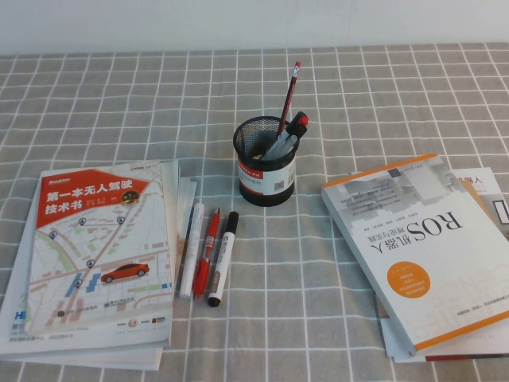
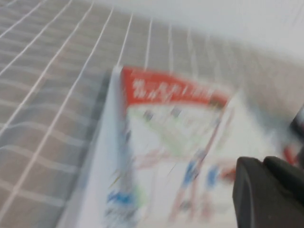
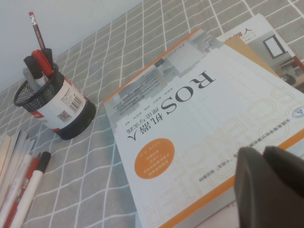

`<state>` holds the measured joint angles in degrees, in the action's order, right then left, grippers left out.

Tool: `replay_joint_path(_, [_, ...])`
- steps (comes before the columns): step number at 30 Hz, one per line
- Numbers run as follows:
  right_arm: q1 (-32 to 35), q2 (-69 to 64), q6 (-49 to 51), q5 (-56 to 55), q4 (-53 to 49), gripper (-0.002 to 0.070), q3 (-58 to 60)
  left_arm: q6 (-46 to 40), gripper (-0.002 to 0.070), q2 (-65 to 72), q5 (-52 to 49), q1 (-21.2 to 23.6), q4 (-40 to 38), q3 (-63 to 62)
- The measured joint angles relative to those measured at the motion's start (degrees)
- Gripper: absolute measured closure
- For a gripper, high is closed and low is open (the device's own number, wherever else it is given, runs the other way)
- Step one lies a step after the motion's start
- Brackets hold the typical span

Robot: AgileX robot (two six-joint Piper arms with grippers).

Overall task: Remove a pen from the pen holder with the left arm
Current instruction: 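Take a marker out of the pen holder and lay it on the table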

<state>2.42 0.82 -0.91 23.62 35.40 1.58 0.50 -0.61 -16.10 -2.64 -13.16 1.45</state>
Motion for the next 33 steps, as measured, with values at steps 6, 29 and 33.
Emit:
replay_joint_path(6, [0.0, 0.0, 0.0, 0.0, 0.0, 0.0689, 0.0, 1.1, 0.0677, 0.0, 12.8, 0.0, -15.7, 0.0])
replay_joint_path(29, [0.0, 0.0, 0.0, 0.0, 0.0, 0.0689, 0.0, 6.2, 0.0678, 10.3, 6.8, 0.0, -2.9, -18.3])
replay_joint_path(33, [0.0, 0.0, 0.0, 0.0, 0.0, 0.0689, 0.0, 1.0, 0.0677, 22.7, -0.5, 0.0, -0.4, -31.3])
